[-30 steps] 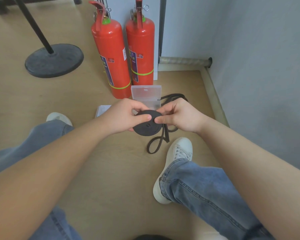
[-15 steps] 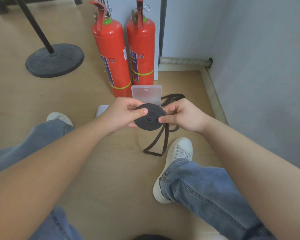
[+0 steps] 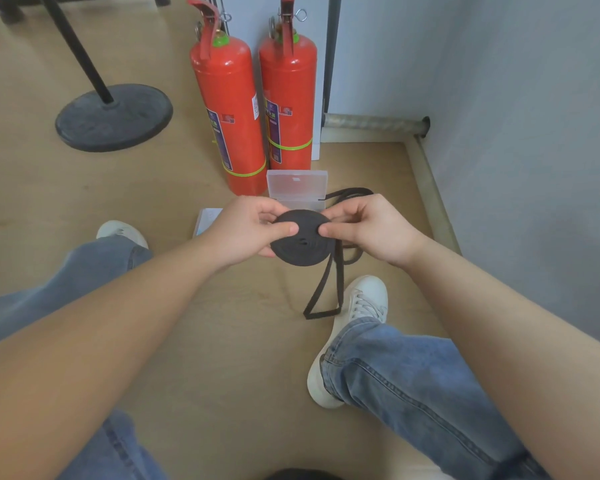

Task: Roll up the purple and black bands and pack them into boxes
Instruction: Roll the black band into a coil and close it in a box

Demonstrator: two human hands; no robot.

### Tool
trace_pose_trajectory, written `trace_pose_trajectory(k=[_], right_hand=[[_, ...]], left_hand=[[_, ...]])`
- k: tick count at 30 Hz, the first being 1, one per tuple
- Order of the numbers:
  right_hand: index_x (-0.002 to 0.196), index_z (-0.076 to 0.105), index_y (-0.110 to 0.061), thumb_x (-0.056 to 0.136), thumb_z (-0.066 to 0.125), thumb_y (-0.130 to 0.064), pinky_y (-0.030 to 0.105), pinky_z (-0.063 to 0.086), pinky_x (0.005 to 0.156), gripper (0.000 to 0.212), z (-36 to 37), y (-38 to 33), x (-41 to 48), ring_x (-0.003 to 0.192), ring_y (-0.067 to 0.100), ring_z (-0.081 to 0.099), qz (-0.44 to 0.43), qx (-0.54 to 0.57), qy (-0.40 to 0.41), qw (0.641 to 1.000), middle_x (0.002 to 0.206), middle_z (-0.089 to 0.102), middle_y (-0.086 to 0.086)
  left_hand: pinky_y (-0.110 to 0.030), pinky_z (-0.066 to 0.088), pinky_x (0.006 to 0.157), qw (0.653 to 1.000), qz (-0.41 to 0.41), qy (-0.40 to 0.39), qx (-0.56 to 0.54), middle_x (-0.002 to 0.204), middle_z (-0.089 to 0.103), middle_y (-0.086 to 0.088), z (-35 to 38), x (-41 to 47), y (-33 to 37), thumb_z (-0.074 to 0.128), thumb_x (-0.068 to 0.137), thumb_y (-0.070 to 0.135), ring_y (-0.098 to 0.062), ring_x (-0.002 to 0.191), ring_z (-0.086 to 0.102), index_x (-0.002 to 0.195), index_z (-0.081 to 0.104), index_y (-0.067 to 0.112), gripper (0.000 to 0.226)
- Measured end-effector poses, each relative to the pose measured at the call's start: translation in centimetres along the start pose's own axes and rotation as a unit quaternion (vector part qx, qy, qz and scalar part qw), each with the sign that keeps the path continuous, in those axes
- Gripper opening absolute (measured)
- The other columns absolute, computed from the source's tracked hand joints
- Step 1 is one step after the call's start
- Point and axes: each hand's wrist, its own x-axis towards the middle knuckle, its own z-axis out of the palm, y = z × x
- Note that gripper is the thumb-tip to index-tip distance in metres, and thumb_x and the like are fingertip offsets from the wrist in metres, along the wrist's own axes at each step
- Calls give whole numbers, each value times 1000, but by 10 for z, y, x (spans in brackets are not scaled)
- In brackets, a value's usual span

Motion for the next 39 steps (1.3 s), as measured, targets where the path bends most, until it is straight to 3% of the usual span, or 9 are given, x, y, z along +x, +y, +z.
trace_pose_trajectory(k=[5,10,12,16,19,25,29,34,39], right_hand=[[99,78,-14,88,78,-10,46,59,88,11,-6,5,-5,89,25,75,26,10,19,999,93,80,8],[89,78,-19,85,81,-10,47,62,86,11,-7,-4,-3,85,30,77,25,-31,40,998,86,80,6],[88,78,-19,85,82,-11,42,64,77,9,-6,-6,-2,76,22,76,21,-59,42,997,83,80,3],[89,78,-23,85,82,-14,11,50,57,10,2,-11,-1,61,-2,69,5,-129,8,992,69,75,-13],[93,79,-22,86,81,-15,6,46,53,10,9,-12,0,60,-6,67,-14,-154,0,988,74,74,-13],[109,78,-14,90,75,-8,27,60,83,20,10,-3,-4,90,14,77,-23,5,15,1000,95,81,2],[108,78,-5,93,73,-10,35,61,76,17,6,4,-7,77,18,73,6,88,41,995,89,79,10],[99,77,-5,93,71,-7,30,58,70,8,7,3,-5,67,14,70,12,69,44,997,77,76,3],[87,78,-19,91,75,-11,23,53,61,10,9,-4,-7,60,13,62,-4,-49,29,998,69,74,9]], left_hand=[[-37,63,72,996,-24,19,-85,99,75,-1,7,0,-2,70,93,15,-14,90,75,95,71,21,6],[-41,63,74,990,-47,19,-132,106,75,-1,8,1,-5,70,93,17,-15,99,73,98,72,23,8],[-40,63,76,993,-46,11,-104,107,75,0,6,2,-3,70,93,18,-14,99,73,100,71,24,10],[-22,55,79,993,53,-21,107,107,73,13,1,3,3,76,87,29,-2,96,70,114,70,31,28],[-30,58,84,980,83,-25,180,99,75,11,3,1,4,72,90,30,-5,93,70,104,75,25,16],[-40,59,87,999,39,-5,24,95,78,6,1,4,-2,67,95,24,-9,90,74,98,74,28,9],[-46,61,86,995,10,23,-94,99,78,4,5,2,2,61,99,23,-16,94,75,102,71,28,11],[-41,62,80,995,-10,21,-97,100,78,5,5,3,1,60,100,22,-18,97,75,103,70,27,11],[-18,53,70,995,51,-41,80,100,75,16,-4,1,3,74,89,29,2,89,70,111,72,33,22]])
